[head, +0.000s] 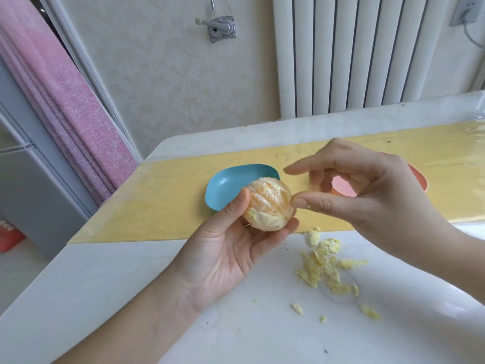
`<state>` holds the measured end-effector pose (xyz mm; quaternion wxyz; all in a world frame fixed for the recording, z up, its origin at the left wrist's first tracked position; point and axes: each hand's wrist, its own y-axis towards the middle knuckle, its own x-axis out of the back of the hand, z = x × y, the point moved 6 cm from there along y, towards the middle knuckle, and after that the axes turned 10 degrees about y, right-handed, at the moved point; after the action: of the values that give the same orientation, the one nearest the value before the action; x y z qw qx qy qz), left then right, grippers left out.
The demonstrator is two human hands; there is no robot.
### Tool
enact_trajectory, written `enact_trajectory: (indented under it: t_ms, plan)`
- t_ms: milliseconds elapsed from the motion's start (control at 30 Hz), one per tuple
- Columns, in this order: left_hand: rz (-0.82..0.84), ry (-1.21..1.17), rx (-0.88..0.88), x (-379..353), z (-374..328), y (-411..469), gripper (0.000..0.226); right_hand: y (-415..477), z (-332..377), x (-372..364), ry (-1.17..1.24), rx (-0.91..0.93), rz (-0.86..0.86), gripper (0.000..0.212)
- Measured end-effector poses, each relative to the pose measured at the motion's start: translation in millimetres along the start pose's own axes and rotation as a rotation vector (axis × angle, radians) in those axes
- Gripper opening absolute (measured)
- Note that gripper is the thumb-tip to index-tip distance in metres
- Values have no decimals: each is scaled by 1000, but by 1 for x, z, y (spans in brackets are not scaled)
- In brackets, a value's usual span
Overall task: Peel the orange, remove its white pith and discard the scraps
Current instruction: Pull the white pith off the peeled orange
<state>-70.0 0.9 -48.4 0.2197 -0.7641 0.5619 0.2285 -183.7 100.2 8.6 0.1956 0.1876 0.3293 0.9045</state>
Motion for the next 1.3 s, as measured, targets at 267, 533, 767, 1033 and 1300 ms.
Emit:
enact_trajectory:
  t_ms: [267,533,767,1033,1300]
  plan:
    - [29,-43,44,-4,7,-1,62,-3,11,-4,-228,88,-14,12]
    - [-25,-7,145,0,13,-1,65,-3,8,-15,-440,136,111,22]
    - [-23,36,137,1,9,-1,66,0,3,-7,-350,13,55,10]
    - [-44,72,106,8,4,2,71,3,7,11,-345,-25,-53,26]
    - [-151,78,73,17,5,6,76,0,1,4,-427,-10,41,15]
